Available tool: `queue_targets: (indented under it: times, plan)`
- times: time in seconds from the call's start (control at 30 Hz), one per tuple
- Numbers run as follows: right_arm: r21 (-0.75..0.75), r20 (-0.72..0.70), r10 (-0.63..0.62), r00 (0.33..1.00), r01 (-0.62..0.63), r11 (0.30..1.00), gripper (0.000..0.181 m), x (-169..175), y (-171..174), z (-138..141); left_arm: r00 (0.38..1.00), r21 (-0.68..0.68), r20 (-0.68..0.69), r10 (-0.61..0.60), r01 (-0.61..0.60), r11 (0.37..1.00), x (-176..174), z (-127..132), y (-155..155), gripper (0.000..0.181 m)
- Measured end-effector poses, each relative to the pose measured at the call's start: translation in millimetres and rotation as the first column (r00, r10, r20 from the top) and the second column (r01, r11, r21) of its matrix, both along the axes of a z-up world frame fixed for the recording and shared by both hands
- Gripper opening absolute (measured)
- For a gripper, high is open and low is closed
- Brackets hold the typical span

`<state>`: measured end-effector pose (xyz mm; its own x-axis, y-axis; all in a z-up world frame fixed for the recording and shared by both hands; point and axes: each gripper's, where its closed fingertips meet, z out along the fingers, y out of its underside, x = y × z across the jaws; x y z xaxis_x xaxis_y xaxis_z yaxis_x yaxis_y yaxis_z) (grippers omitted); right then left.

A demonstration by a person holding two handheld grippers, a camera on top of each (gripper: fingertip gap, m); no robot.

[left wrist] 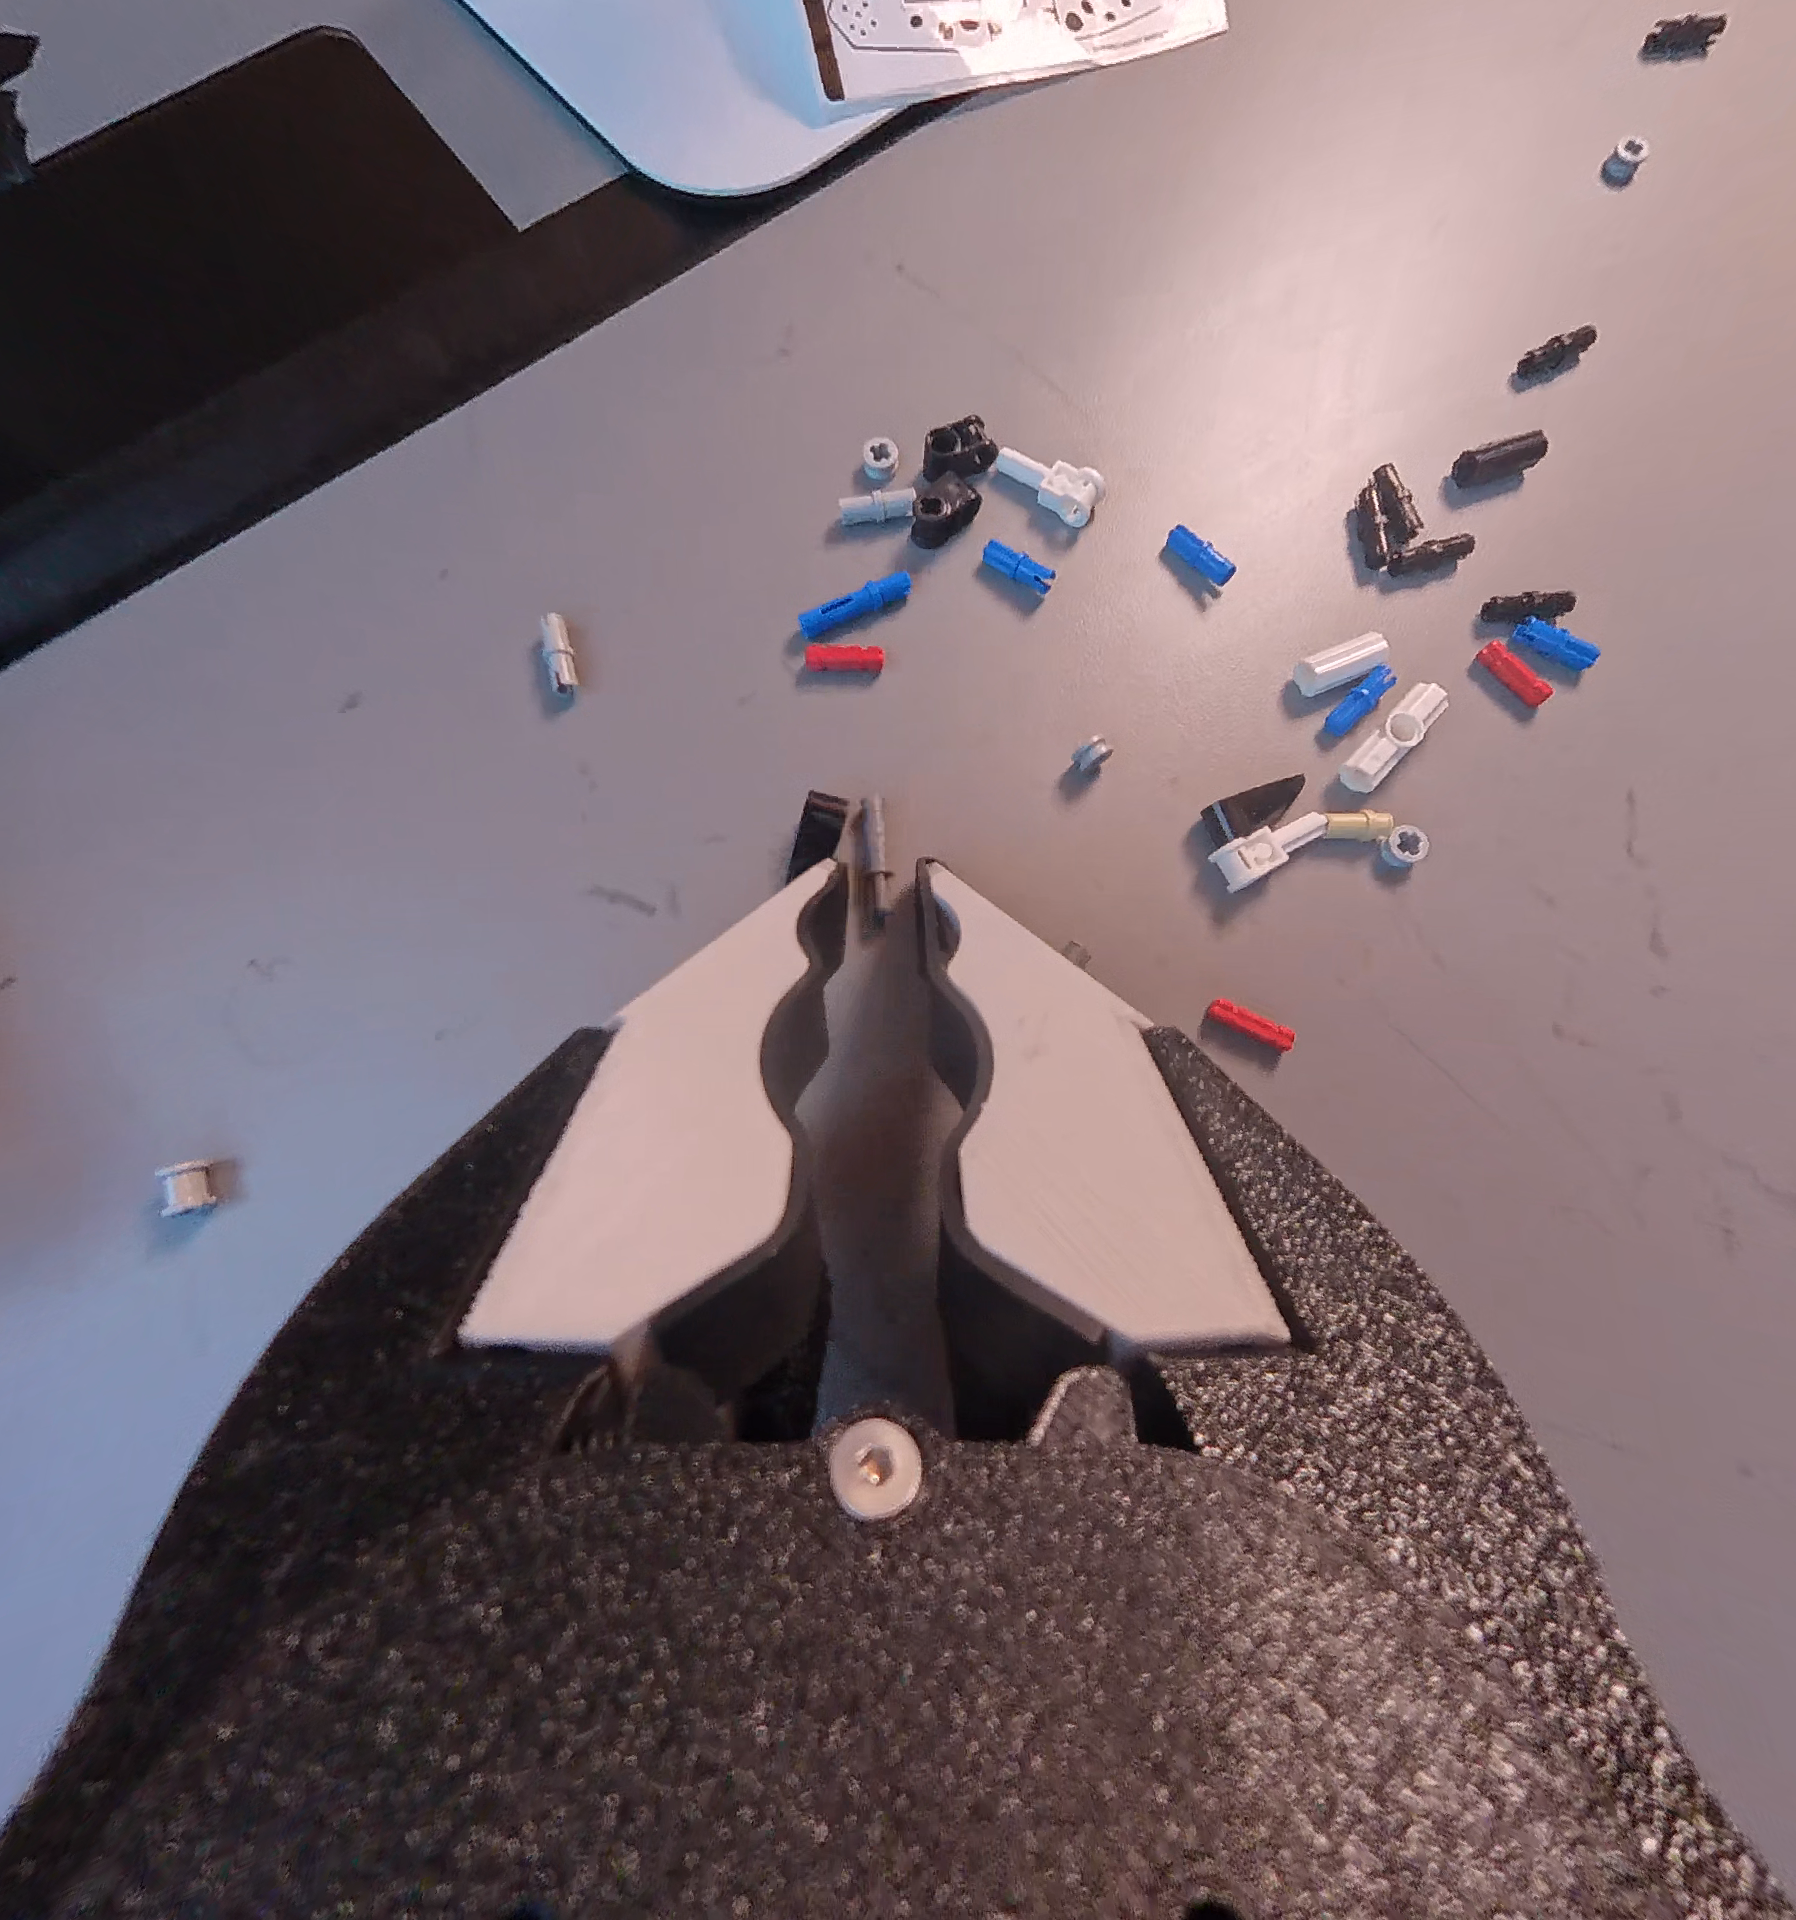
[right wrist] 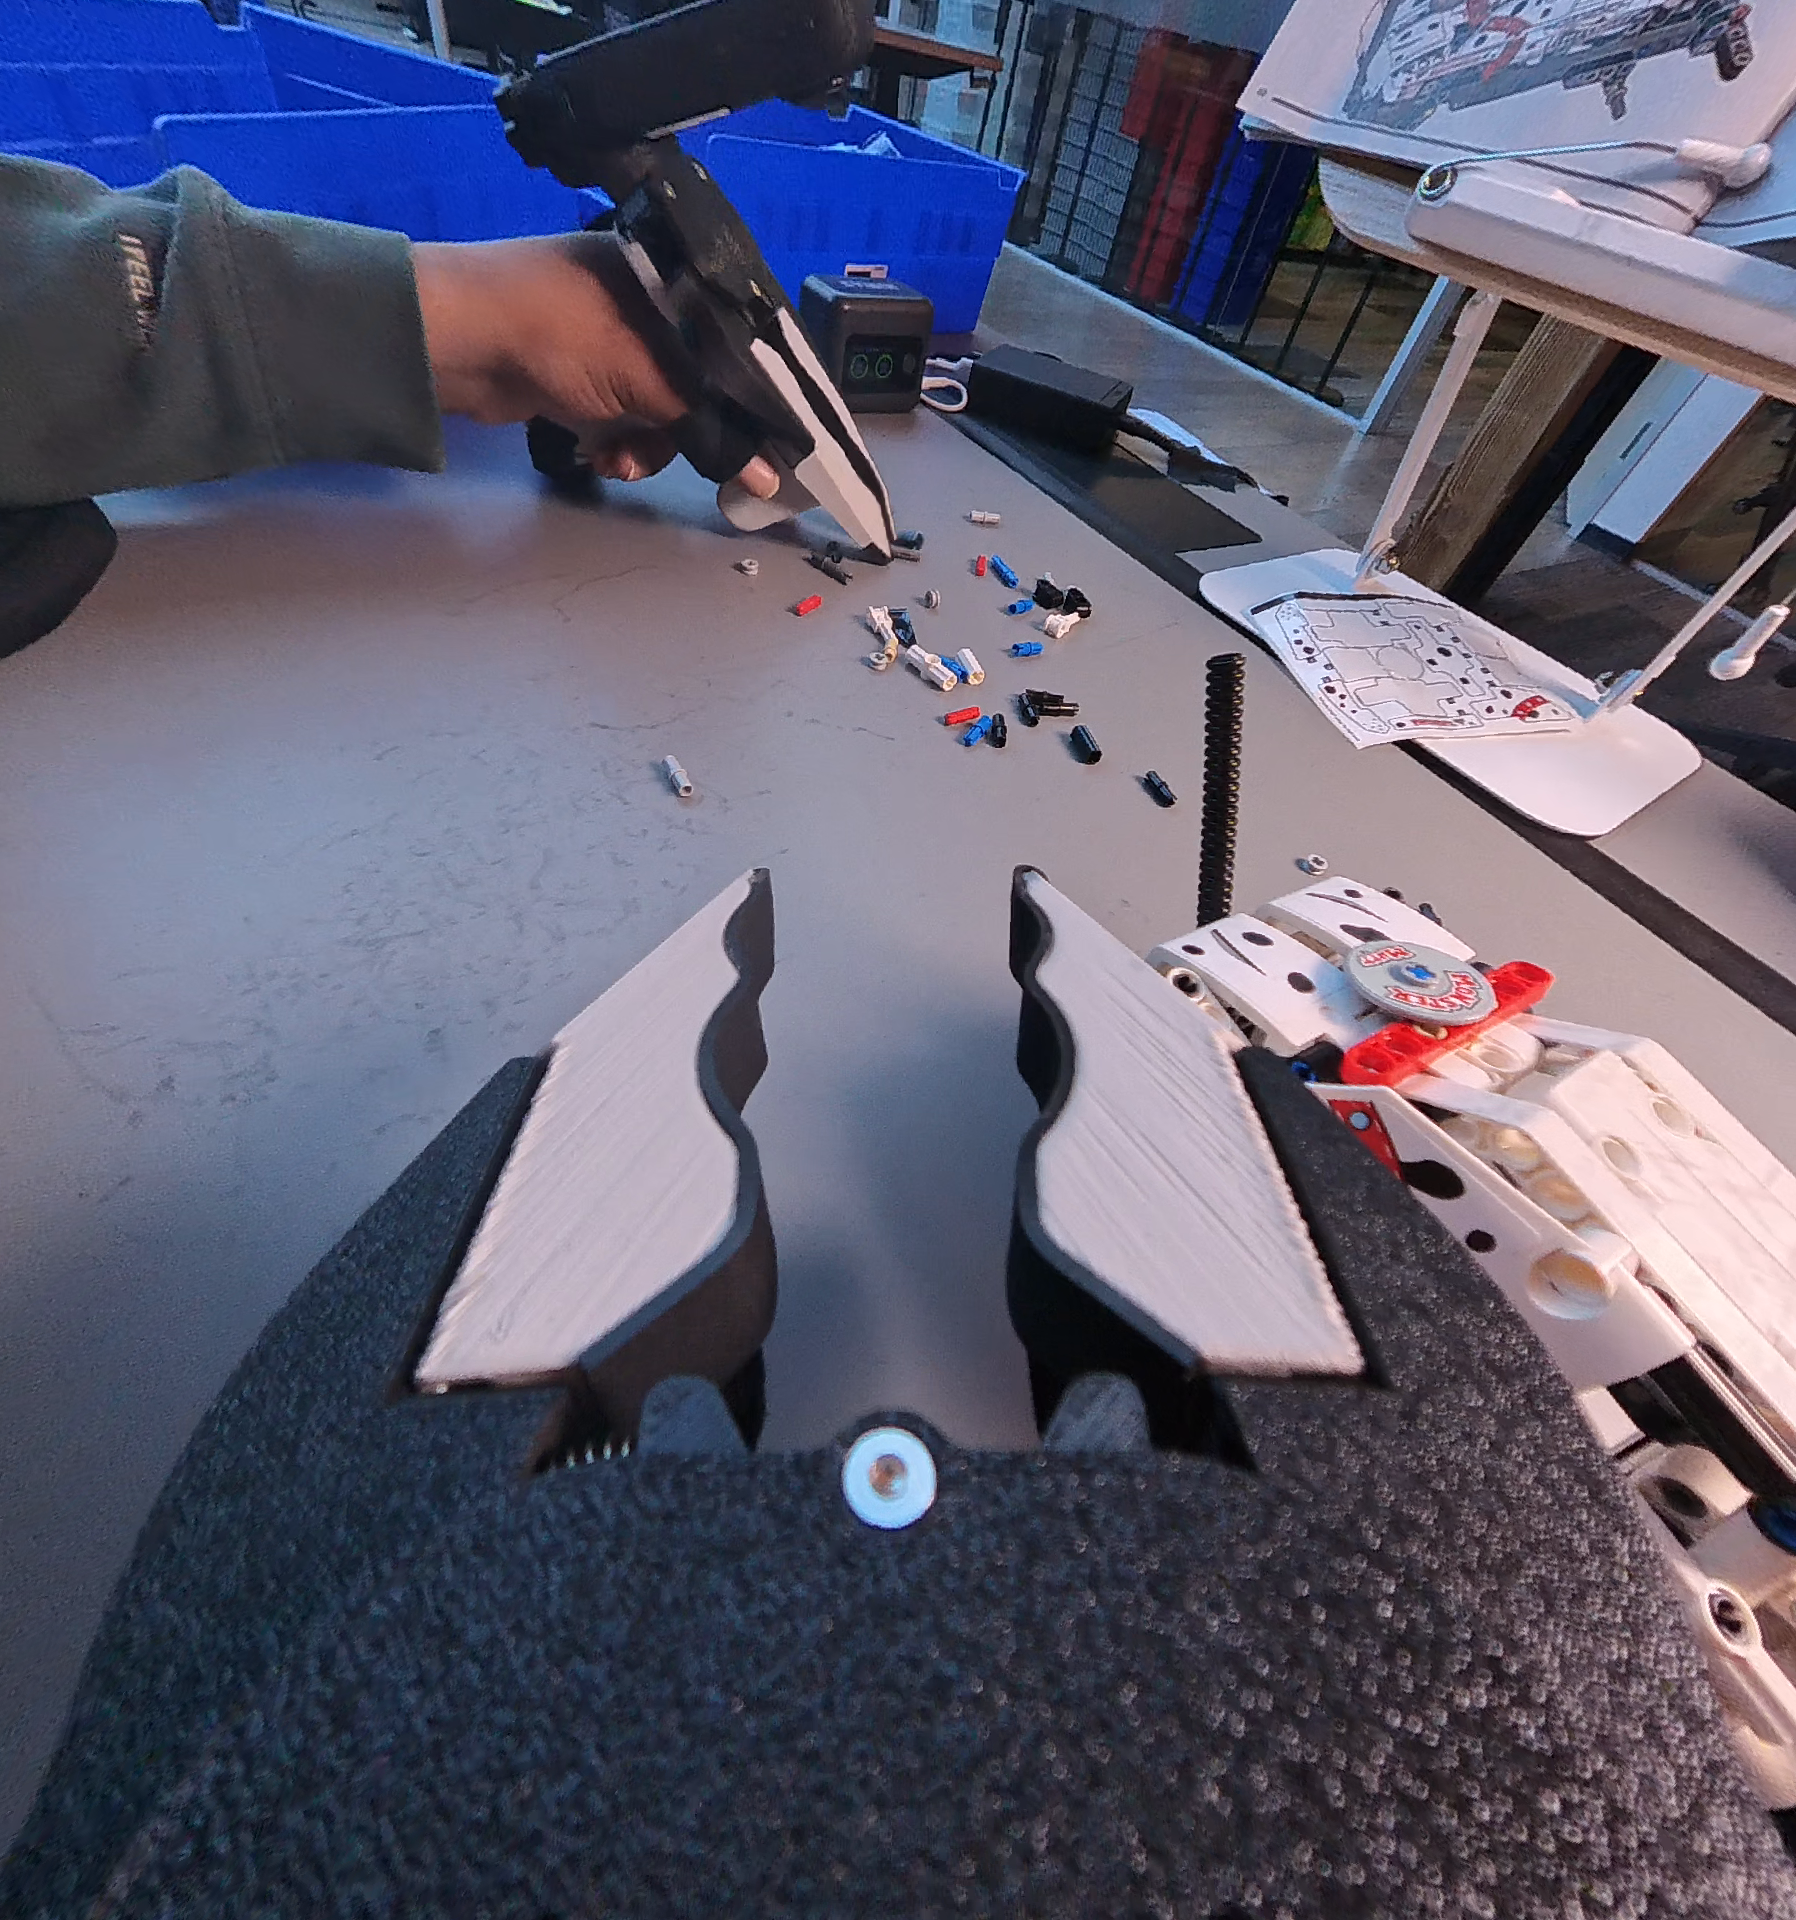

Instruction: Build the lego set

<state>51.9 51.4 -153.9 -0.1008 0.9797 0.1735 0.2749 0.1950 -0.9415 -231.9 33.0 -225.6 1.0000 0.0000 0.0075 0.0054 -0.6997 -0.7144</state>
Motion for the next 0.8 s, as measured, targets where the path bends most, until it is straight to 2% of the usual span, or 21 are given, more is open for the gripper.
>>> queue_targets:
  times: [0.2,0.33,0.4,0.47,0.53,0.57,0.67,0.8]
  plan:
    - [0.003,0.007,0.002,1.0,-0.002,1.0,0.044,-0.4,-0.6,-1.3,1.0,0.001,0.015,-0.005,0.005,1.0,-1.4,-0.1,0.9,0.008]
    - [0.0,0.006,0.002,1.0,-0.002,1.0,0.044,-0.4,-0.2,-1.0,1.0,0.018,-0.022,-0.014,0.014,1.0,-2.2,3.4,2.0,0.004]
    - [0.0,0.003,0.0,1.0,0.0,1.0,0.043,-0.2,0.0,-0.5,0.999,0.111,-0.027,-0.036,0.038,0.993,3.5,23.8,5.8,0.005]
    - [0.004,0.0,-0.002,1.0,0.002,1.0,0.043,-0.1,0.3,-0.2,0.992,0.245,-0.047,-0.113,0.121,0.962,24.1,58.7,7.4,0.005]
    - [0.006,-0.001,-0.007,1.0,0.007,1.0,0.043,-0.1,0.8,0.0,0.969,0.318,-0.049,-0.241,0.244,0.916,62.0,83.7,-0.3,0.005]
    - [0.008,-0.002,-0.009,1.0,0.009,1.0,0.043,-0.1,1.1,0.0,0.947,0.319,-0.033,-0.318,0.312,0.895,85.6,87.2,-7.9,0.005]
    - [0.014,-0.003,-0.015,1.0,0.015,1.0,0.043,0.2,1.5,0.0,0.891,0.225,-0.021,-0.453,0.446,0.866,137.6,69.5,-35.1,0.005]
    - [0.015,0.001,-0.018,1.0,0.018,1.0,0.042,-0.1,1.6,-0.6,0.869,0.052,-0.001,-0.495,0.495,0.868,164.5,27.4,-65.1,0.005]
